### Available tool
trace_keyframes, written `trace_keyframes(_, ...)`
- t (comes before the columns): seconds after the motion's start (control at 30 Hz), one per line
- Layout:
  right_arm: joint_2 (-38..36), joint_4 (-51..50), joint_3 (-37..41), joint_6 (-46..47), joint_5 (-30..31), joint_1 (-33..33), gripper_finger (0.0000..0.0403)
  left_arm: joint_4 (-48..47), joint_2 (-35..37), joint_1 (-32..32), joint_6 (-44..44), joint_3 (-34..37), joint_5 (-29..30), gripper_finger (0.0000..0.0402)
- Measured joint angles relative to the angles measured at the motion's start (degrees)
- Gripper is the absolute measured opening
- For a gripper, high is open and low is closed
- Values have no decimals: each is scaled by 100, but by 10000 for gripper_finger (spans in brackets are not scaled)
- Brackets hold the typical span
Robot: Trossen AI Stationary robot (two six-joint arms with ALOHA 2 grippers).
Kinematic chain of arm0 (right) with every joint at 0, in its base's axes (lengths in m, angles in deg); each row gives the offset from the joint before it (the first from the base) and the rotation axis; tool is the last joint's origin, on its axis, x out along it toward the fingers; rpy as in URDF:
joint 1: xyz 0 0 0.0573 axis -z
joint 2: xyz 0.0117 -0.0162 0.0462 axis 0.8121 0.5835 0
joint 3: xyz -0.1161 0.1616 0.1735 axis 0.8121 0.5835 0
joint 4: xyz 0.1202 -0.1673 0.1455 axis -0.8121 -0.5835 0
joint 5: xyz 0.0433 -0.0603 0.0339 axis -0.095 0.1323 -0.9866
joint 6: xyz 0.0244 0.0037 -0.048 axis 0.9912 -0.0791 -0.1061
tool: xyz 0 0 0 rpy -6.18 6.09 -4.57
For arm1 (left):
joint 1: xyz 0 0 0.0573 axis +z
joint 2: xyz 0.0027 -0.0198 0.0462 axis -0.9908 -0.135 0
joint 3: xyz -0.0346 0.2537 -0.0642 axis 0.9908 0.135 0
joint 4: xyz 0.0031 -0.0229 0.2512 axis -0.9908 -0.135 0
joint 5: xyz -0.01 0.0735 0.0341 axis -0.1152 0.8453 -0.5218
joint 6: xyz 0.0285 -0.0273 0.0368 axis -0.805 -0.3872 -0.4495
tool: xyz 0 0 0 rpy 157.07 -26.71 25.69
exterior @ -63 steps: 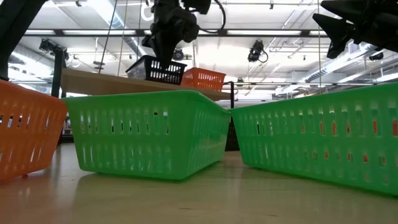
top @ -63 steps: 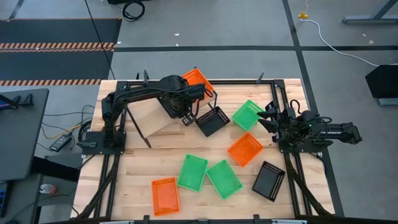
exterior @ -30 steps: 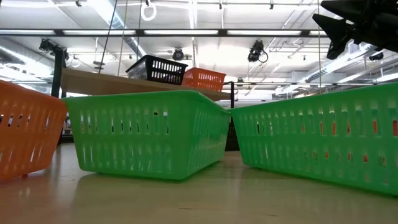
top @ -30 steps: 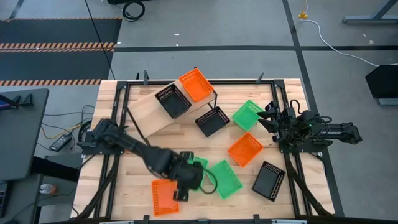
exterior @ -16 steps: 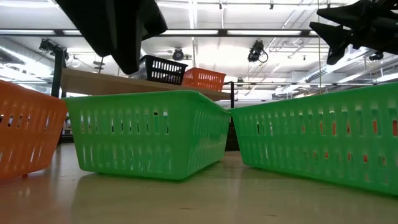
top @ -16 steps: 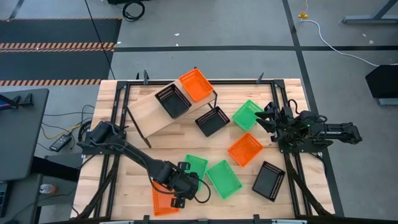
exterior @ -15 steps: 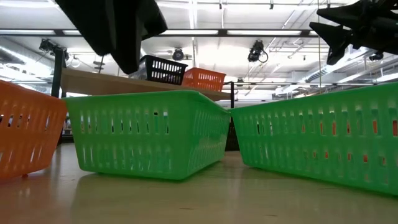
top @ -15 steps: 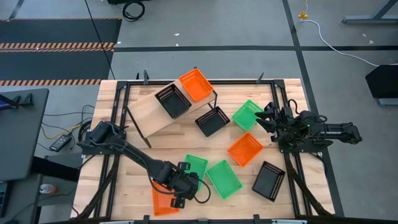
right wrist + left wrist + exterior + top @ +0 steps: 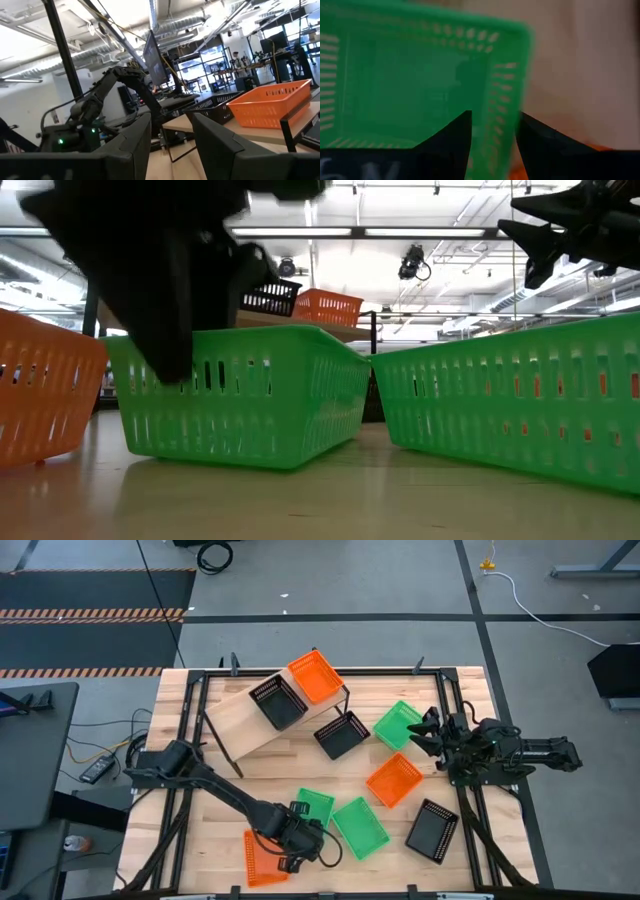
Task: Stack baskets on shelf by color
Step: Put the bottom left green basket on the shelf
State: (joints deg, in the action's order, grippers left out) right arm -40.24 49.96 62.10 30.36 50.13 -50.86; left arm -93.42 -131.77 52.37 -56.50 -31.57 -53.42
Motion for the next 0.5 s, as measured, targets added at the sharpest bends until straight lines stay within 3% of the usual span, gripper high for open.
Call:
trace_keyframes(0.13, 0, 0, 0, -2, 0, 0, 151, -100, -146, 103, 160, 0, 10, 126)
trace_keyframes(0.3, 0, 2, 0, -11, 4, 0, 151, -301, -170, 257, 481, -123, -91, 20)
trace_keyframes(0.5, 0, 27, 0, -22, 22, 0, 151, -1588, -166, 406, 680, -1494, 67, 6)
